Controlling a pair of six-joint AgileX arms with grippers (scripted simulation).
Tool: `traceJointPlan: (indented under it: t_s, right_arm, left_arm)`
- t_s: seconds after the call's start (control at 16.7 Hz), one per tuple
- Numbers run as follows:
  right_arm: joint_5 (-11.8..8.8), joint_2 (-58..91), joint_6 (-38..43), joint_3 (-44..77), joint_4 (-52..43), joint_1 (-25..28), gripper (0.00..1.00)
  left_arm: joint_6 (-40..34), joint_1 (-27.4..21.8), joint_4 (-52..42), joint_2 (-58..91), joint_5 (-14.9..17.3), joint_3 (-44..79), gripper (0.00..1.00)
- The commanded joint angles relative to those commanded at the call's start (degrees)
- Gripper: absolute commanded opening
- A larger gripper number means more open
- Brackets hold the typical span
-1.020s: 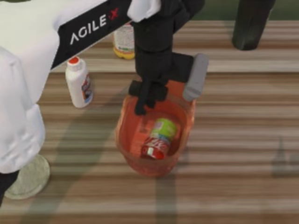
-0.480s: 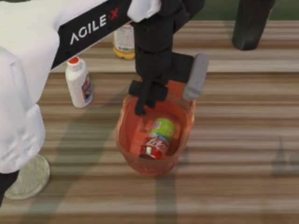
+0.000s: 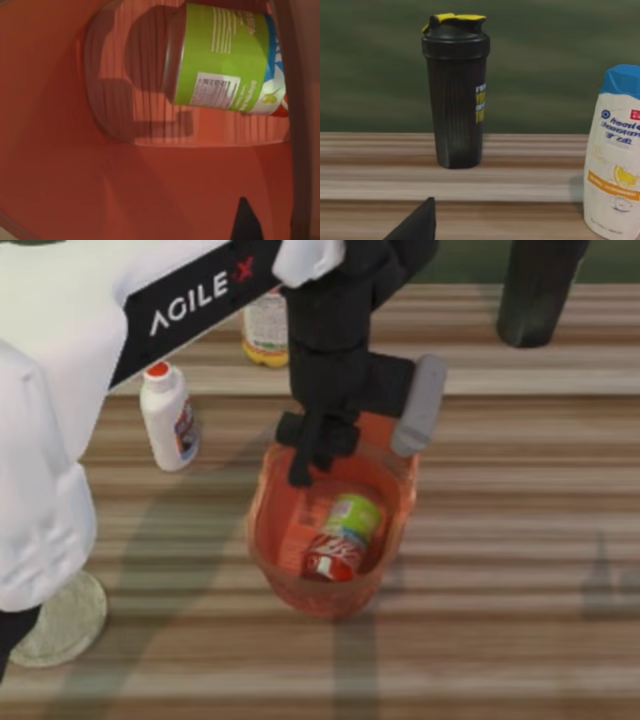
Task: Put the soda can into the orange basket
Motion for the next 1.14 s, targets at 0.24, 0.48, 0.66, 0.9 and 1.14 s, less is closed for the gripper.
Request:
traceJointPlan:
  t_s: [0.24,0.48,0.66,0.9,1.14]
  right_arm:
    - [0.0,0.0,0.0,0.0,0.0,0.0,1.00]
    - [0.0,0.0,0.0,0.0,0.0,0.0,1.00]
    - [0.0,0.0,0.0,0.0,0.0,0.0,1.00]
    - [0.0,0.0,0.0,0.0,0.0,0.0,1.00]
    - [0.0,0.0,0.0,0.0,0.0,0.0,1.00]
  left_arm:
    - [0.0,0.0,0.0,0.0,0.0,0.0,0.00]
    - [0.0,0.0,0.0,0.0,0.0,0.0,0.00]
    - [0.1,0.1,-0.2,0.1,0.0,0.2,0.00]
    - [1.2,1.8,-6.4,0.3,0.0,6.1,0.00]
    - [2.1,3.2,-11.5,-0.1,0.0,11.3,0.00]
